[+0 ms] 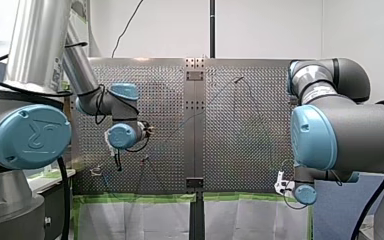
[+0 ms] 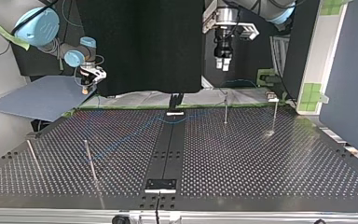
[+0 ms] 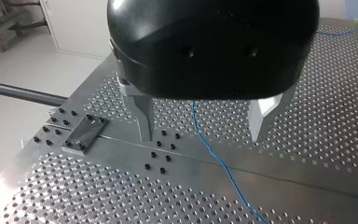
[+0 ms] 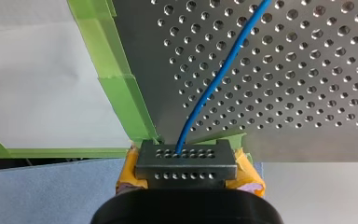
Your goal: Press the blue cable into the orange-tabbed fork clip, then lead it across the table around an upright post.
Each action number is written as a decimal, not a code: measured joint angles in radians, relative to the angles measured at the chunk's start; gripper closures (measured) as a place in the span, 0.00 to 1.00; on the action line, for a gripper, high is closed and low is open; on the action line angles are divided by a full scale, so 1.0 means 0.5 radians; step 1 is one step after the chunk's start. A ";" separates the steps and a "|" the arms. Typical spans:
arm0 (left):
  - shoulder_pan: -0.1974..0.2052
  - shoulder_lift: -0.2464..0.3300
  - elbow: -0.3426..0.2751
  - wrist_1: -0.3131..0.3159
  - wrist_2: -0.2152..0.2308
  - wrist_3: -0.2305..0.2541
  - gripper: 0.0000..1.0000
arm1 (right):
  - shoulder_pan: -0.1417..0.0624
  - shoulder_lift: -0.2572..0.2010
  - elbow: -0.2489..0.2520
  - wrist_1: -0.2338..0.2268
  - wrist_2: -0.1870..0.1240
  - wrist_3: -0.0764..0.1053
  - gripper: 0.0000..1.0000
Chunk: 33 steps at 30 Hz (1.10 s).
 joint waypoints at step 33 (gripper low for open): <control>0.130 0.000 -0.130 0.059 0.130 0.025 0.00 | 0.012 0.000 0.000 0.001 -0.022 -0.022 1.00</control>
